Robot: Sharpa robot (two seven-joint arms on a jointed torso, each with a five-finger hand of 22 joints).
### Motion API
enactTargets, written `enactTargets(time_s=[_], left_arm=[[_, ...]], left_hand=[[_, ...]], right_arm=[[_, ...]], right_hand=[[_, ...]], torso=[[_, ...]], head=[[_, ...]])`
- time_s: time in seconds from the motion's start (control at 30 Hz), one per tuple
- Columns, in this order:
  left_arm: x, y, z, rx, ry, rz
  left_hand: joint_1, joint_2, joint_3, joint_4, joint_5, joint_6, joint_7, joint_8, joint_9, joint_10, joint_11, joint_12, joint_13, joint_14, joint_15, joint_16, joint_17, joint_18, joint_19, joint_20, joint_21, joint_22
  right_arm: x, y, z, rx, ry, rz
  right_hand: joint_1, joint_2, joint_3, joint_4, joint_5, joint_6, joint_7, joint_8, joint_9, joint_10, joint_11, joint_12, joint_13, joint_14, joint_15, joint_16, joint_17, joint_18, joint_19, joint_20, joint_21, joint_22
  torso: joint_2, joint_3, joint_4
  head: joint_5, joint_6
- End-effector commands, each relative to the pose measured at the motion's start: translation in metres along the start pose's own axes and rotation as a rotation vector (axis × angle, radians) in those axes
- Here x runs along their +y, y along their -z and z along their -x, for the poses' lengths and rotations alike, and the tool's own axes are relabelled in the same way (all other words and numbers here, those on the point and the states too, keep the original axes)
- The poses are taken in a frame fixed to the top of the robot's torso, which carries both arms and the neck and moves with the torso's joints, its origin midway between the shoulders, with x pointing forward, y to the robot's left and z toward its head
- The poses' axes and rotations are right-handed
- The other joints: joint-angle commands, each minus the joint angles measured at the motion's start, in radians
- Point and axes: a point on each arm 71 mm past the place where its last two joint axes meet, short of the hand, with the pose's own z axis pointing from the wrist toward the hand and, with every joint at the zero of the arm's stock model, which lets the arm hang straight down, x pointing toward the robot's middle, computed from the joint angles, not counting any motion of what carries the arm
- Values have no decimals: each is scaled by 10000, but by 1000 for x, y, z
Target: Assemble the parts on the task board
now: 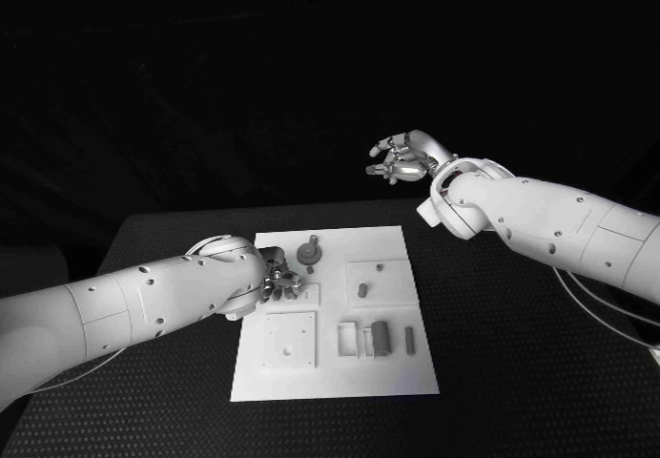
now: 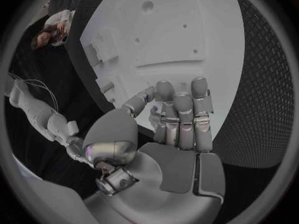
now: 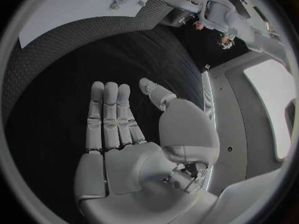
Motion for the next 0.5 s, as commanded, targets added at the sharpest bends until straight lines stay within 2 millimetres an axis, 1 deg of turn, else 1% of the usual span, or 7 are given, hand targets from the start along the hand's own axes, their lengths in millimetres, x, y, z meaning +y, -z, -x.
enactTargets(time_s=[0.03, 0.13, 0.23, 0.4, 0.5], left_arm=[[2, -2, -9, 257, -203, 148], [3, -3, -11, 315, -204, 159], [3, -3, -13, 333, -196, 154], [3, -4, -13, 315, -181, 143], [3, -4, -13, 323, -194, 145]], left_hand=[[191, 305, 36, -2, 8, 602, -474, -68, -12, -145, -92, 52, -18, -501, -457, 59, -17, 109, 145, -229, 61, 208], [169, 242, 26, 7, 41, 608, -475, -74, -10, -153, -90, 55, -31, -513, -460, 82, -64, 105, 141, -230, 57, 206], [81, 105, -22, 94, 93, 631, -476, -84, -3, -159, -92, 67, -59, -531, -463, 139, -168, 96, 145, -234, 49, 203], [-40, -157, -104, 272, 42, 635, -478, -114, 4, -172, -93, 84, -104, -564, -473, 226, -330, 92, 146, -246, 29, 200], [-51, -216, -115, 313, 12, 633, -477, -122, 6, -173, -94, 89, -115, -570, -477, 252, -371, 93, 148, -251, 25, 200]], right_arm=[[1, 0, -1, 120, -16, 100], [0, 0, -1, 120, -15, 96], [0, 0, 0, 115, -13, 92], [0, 0, -1, 131, -17, 91], [0, 0, -2, 144, -22, 83]], right_hand=[[26, 45, -44, -11, -44, 484, 428, 55, -10, -1002, 397, 61, -16, 64, 5, -35, 12, 134, 75, 7, -39, 14], [23, 42, -47, -9, -45, 483, 429, 55, -11, -1003, 397, 62, -18, 64, 5, -38, 14, 134, 75, 8, -41, 15], [23, 42, -47, -9, -45, 483, 429, 55, -11, -1003, 397, 62, -18, 64, 5, -38, 14, 134, 75, 8, -41, 15], [23, 42, -47, -9, -45, 483, 429, 55, -11, -1003, 397, 62, -18, 64, 5, -38, 14, 134, 75, 8, -41, 15], [23, 42, -47, -9, -45, 483, 429, 55, -11, -1003, 397, 62, -18, 64, 5, -38, 14, 134, 75, 8, -41, 15]], torso=[[-1, 0, -2], [2, 2, -1], [1, 0, -2], [0, -2, 1], [0, -1, 1]], head=[[5, 3], [-1, -6], [-5, -11], [-12, -19], [-12, -21]])
